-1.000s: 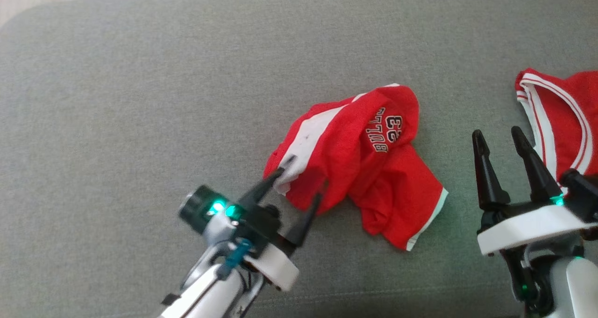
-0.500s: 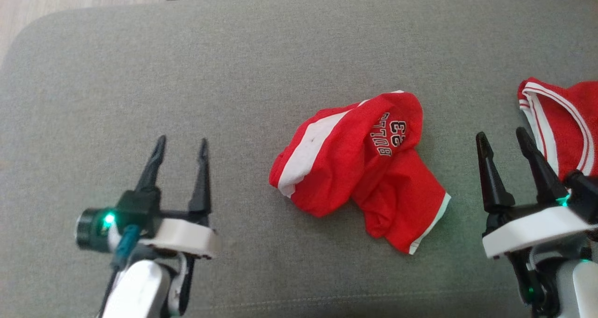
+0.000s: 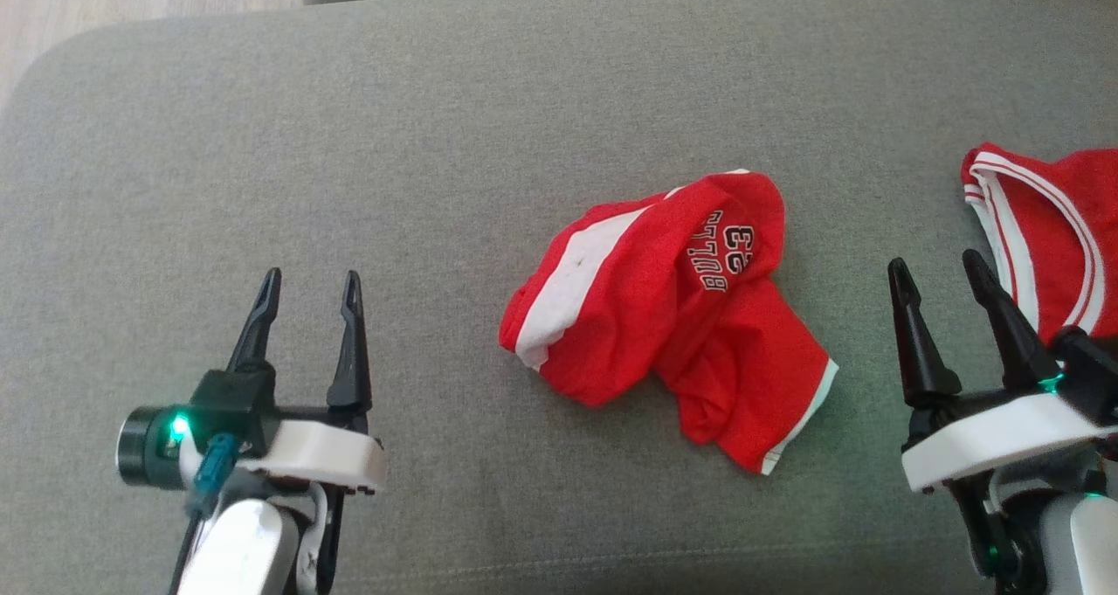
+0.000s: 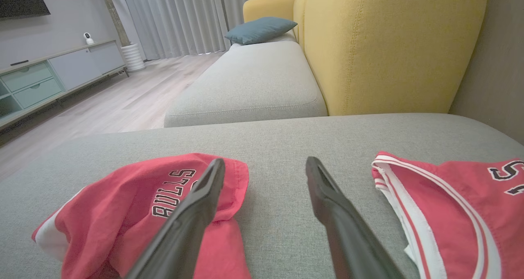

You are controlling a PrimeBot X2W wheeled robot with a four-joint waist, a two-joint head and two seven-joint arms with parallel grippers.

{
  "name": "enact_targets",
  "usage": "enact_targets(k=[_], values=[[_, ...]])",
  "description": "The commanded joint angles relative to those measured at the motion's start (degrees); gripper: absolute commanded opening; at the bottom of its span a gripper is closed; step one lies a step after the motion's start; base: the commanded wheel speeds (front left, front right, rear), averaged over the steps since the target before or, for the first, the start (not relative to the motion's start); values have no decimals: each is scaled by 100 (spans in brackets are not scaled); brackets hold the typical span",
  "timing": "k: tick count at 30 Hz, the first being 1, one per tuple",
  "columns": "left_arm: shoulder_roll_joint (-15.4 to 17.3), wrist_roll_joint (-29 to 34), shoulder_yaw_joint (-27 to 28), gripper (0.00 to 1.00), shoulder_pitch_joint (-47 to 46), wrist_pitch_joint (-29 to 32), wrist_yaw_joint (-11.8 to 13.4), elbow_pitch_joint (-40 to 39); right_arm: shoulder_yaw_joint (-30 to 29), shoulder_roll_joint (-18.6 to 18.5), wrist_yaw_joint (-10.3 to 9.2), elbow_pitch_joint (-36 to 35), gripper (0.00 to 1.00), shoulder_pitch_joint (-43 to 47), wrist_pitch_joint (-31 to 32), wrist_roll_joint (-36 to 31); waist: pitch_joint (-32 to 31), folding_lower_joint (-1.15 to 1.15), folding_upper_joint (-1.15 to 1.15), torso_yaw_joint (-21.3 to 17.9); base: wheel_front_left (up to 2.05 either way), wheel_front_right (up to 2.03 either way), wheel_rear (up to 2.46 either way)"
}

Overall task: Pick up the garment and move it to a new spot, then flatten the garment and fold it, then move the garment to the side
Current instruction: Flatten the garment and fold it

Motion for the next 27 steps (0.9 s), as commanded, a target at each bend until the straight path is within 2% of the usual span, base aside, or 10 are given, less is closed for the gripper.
enact_targets(k=[1,12,18,27], values=[[66,78,272,100,-161,-70,-17,-187,117,-125,37,-214,100,-109,3,-4,6,0,0,3,0,0,0],[-30,222,307,100,-207,-70,-112,-221,119,-204,37,-82,100,-180,40,-8,93,0,0,53,0,0,0],[-126,331,267,100,-417,-70,-185,-271,345,-513,37,416,100,-554,224,248,397,0,0,146,0,0,0],[-306,478,197,100,-764,-70,-302,-226,1137,-1128,37,1410,100,-1696,705,955,831,0,0,314,0,0,0]])
